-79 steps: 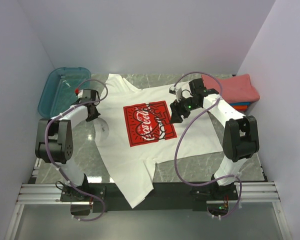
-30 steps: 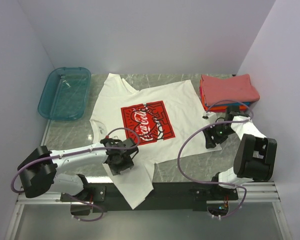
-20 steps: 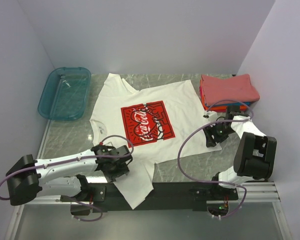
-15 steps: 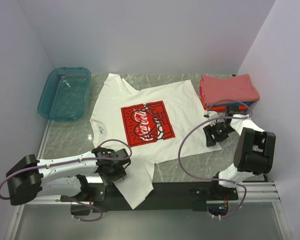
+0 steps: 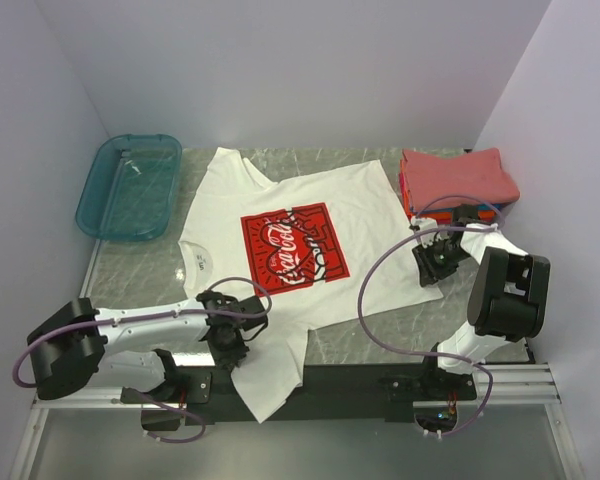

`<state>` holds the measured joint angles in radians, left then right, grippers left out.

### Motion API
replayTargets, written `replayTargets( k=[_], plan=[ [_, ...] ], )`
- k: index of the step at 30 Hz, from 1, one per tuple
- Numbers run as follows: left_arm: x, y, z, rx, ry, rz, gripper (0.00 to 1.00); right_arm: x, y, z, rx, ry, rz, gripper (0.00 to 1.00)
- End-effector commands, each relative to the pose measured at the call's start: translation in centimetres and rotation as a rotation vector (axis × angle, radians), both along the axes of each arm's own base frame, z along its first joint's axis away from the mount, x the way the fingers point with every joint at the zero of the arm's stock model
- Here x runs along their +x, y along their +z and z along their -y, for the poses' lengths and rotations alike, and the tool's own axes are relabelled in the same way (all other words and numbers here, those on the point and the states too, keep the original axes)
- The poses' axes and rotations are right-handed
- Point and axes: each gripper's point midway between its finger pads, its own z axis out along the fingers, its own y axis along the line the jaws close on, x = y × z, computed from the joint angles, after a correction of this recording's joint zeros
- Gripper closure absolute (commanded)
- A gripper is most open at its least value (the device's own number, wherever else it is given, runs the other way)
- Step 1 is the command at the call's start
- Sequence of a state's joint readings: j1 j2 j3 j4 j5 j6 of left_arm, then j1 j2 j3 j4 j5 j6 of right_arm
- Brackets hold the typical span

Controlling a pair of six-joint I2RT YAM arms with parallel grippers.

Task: Fold and stack the t-shirts
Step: Flatten the tshirt out

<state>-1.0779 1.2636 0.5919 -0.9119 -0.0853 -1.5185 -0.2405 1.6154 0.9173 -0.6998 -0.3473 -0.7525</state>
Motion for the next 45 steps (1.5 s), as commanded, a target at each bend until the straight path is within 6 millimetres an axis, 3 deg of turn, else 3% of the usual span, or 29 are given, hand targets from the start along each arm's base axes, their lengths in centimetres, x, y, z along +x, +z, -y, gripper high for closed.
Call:
replayTargets(
  k=[1, 3, 9, 13, 21, 27, 32, 37, 39, 40, 41, 42, 43, 44, 45],
  plan=[
    [0.1, -2.6, 0.7, -0.06, 0.001, 0.027, 0.87, -1.2, -0.9, 0.0, 0.014, 0.02, -0.071, 0.6],
    [-0.2, -2.5, 0.9, -0.088, -0.001, 0.021, 0.99, -1.8, -0.9, -0.2, 0.023, 0.037, -0.088, 0.72],
    [-1.3, -1.6, 0.8, -0.116, -0.042, -0.003, 1.0, -3.0, -0.2, -0.3, 0.021, 0.065, -0.094, 0.94],
    [-2.1, -0.4, 0.9, -0.137, -0.091, -0.016, 1.0, -4.1, 0.3, 0.1, 0.003, 0.084, -0.1, 0.98],
    [-6.6, 1.2, 0.0, -0.162, -0.198, -0.138, 0.99, -8.3, -0.1, 2.0, -0.077, 0.126, -0.177, 1.0],
    [-9.9, 4.5, -0.6, -0.19, -0.284, -0.187, 0.99, -11.7, 0.1, 3.6, -0.117, 0.138, -0.23, 1.0],
    [-12.2, 8.0, 0.7, -0.361, -0.362, -0.204, 0.99, -14.0, 0.4, 4.2, -0.139, 0.161, -0.258, 1.0],
    [-14.0, 9.5, 2.5, -0.494, -0.423, -0.237, 0.99, -15.9, 1.4, 5.1, -0.152, 0.186, -0.282, 1.0],
    [-14.0, 9.6, 2.2, -0.452, -0.448, -0.216, 0.92, -16.4, 2.1, 5.7, -0.149, 0.186, -0.289, 1.0],
    [-12.9, 10.9, 2.9, -0.459, -0.447, -0.144, 0.75, -16.2, 2.5, 5.9, -0.144, 0.179, -0.271, 1.0],
    [-12.1, 11.2, 2.9, -0.426, -0.445, -0.104, 0.64, -15.9, 3.0, 5.2, -0.096, 0.185, -0.25, 0.89],
    [-11.4, 12.9, 2.8, -0.41, -0.45, -0.06, 0.34, -14.7, 4.1, 5.5, -0.091, 0.173, -0.204, 0.78],
    [-9.7, 13.3, 3.2, -0.39, -0.443, 0.034, 0.27, -14.1, 4.6, 5.3, -0.067, 0.177, -0.184, 0.63],
    [-8.7, 14.1, 3.4, -0.383, -0.44, 0.09, 0.21, -13.3, 5.2, 4.1, 0.004, 0.171, -0.145, 0.59],
    [-7.3, 15.8, 4.0, -0.406, -0.431, 0.163, 0.16, -11.6, 6.4, 4.2, 0.014, 0.166, -0.089, 0.55]
  ],
)
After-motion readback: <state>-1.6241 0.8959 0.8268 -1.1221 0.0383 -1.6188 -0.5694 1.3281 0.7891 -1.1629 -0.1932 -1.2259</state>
